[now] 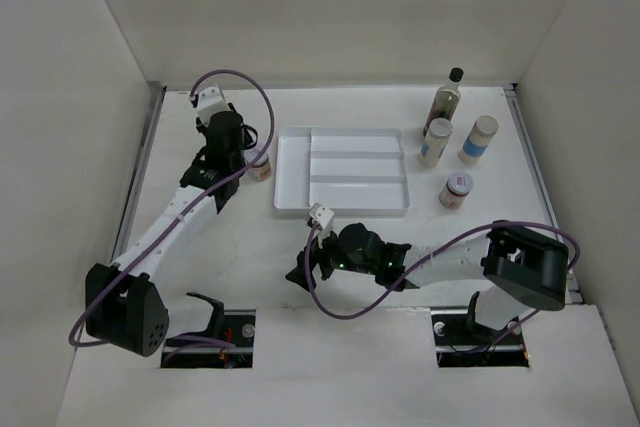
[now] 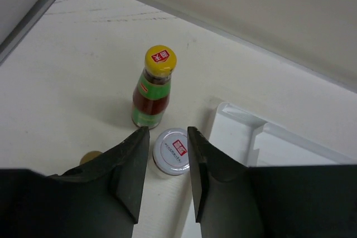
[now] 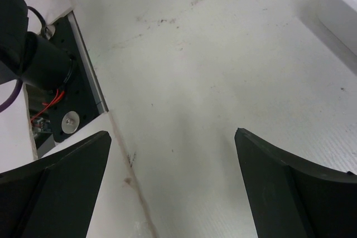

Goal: Organize the condiment bottles

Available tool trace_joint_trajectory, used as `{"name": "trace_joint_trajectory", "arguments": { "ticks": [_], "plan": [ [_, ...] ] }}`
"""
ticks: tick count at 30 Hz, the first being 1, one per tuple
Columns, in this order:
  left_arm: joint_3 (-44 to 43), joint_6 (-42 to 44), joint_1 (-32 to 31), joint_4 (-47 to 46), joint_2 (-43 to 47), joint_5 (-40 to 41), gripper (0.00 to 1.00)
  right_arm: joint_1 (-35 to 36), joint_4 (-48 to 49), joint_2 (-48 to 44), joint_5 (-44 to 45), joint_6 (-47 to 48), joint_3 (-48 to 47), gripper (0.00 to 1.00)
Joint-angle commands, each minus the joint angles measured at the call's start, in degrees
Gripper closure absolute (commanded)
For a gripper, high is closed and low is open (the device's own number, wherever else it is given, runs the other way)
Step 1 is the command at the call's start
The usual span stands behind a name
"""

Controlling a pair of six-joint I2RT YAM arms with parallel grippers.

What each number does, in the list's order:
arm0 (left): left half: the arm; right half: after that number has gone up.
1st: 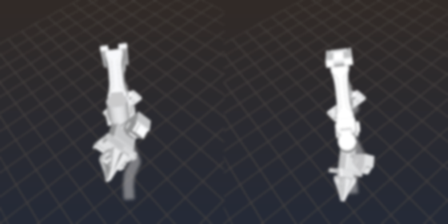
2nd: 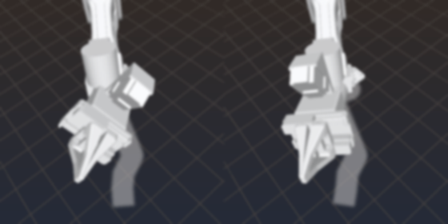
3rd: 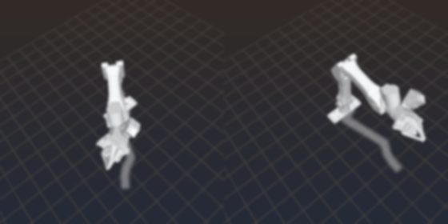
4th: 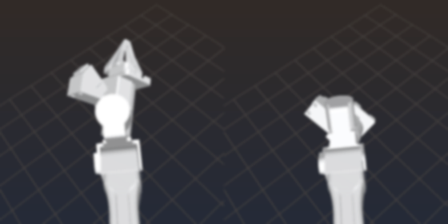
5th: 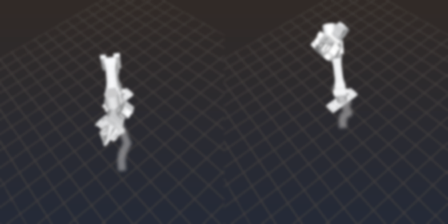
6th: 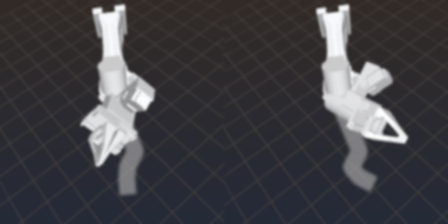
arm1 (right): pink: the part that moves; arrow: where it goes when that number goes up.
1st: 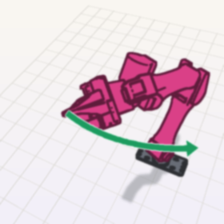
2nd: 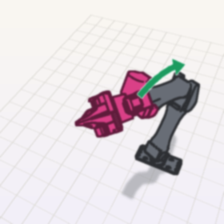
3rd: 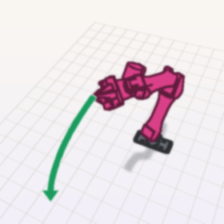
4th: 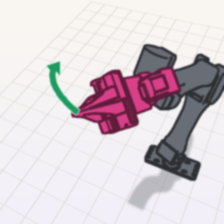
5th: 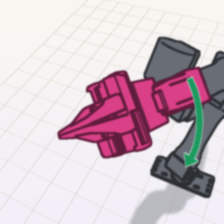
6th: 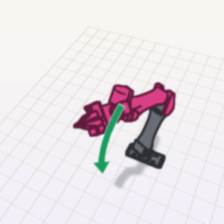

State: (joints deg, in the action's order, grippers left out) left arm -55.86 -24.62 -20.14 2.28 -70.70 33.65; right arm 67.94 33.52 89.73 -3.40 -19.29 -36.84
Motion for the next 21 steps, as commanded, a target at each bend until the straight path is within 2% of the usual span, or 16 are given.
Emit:
{"name": "trace_joint_trajectory", "arguments": {
  "ticks": [1, 5, 8, 12, 17, 21],
  "plan": [
    [-4.17, 2.73, 2.51, -2.99, -1.80, -1.74, 0.70, -0.40, 3.31, -1.14, 1.29, -0.31, -1.04, 0.00],
    [-5.75, 2.65, 5.15, -3.77, -6.29, -0.78, 0.61, -0.40, 3.58, -0.18, 1.29, -0.22, -1.13, 0.00],
    [-7.07, 3.44, 5.33, -4.74, -8.49, -0.51, 0.46, -0.40, 3.04, -0.35, 1.29, 0.13, -1.39, 0.00],
    [-10.32, 5.37, 5.25, -5.62, -12.70, -1.04, 0.32, -0.31, 3.66, -0.09, 1.29, 0.30, -1.13, 0.00],
    [-14.71, 6.25, 5.60, -5.01, -17.54, -1.30, 0.32, -0.23, 3.83, -0.52, 1.29, 0.66, -0.95, 0.00],
    [-17.00, 6.60, 6.04, -4.66, -19.91, -0.60, 0.39, -0.22, 3.13, -0.17, 1.29, 0.65, -1.30, 0.00]
  ]
}}
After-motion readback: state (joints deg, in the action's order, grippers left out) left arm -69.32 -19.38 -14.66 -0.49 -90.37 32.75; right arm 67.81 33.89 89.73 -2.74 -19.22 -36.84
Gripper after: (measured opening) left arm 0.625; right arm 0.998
